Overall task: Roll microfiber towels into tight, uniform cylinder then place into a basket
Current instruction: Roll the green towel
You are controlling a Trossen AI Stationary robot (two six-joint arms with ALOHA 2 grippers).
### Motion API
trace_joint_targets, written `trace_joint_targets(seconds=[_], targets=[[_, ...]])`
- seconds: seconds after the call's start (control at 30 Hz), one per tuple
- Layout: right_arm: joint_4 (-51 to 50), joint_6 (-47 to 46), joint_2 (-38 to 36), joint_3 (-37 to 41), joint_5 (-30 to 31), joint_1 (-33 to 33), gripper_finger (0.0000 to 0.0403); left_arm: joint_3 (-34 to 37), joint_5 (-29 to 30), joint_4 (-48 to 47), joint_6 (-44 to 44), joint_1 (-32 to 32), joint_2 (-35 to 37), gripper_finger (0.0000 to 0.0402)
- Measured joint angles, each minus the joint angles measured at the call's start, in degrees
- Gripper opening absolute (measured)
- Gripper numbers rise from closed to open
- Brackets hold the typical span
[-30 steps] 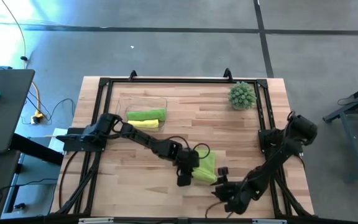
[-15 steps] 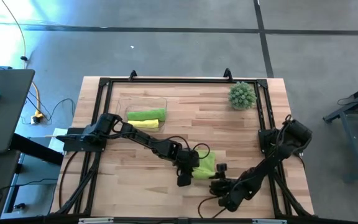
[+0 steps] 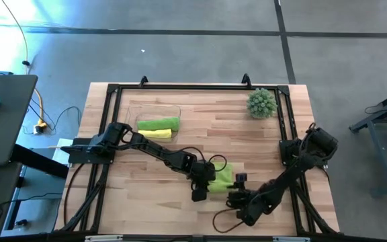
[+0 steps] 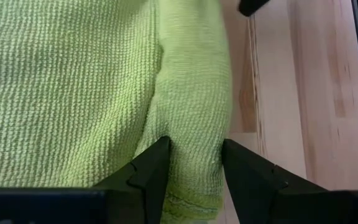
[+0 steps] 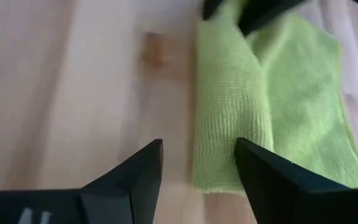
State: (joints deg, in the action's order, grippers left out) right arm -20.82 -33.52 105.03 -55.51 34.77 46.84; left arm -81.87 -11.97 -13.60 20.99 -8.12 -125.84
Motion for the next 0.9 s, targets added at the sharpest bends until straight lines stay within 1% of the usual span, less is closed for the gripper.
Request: trace_joint_targets(seconds=[0.1, 0.27, 0.37, 0.57, 0.77, 0.9], targets=[[-0.5, -2.5, 0.0, 0.2, 1.2, -0.4, 0.0197, 0.0, 0.0, 0.1, 0.0, 0.0, 0.0, 0.0142], [-0.6, 1.1, -0.5, -1.6, 1.7, 0.6, 0.0197, 0.0, 0.1, 0.1, 0.0, 0.0, 0.0, 0.0142], [-1.3, 1.4, -0.5, -1.9, 2.7, 1.2, 0.0197, 0.0, 0.1, 0.1, 0.0, 0.0, 0.0, 0.0142], [-4.5, -1.8, 0.6, -1.7, 3.1, 0.0, 0.0197, 0.0, 0.2, 0.1, 0.0, 0.0, 0.0, 0.0142], [-4.3, -2.7, 3.6, -1.9, 0.3, -1.4, 0.0197, 0.0, 0.2, 0.1, 0.0, 0.0, 0.0, 0.0142], [-5.8, -7.4, 4.9, -2.0, -0.5, -1.4, 0.0195, 0.0, 0.2, 0.1, 0.0, 0.0, 0.5, 0.0142]])
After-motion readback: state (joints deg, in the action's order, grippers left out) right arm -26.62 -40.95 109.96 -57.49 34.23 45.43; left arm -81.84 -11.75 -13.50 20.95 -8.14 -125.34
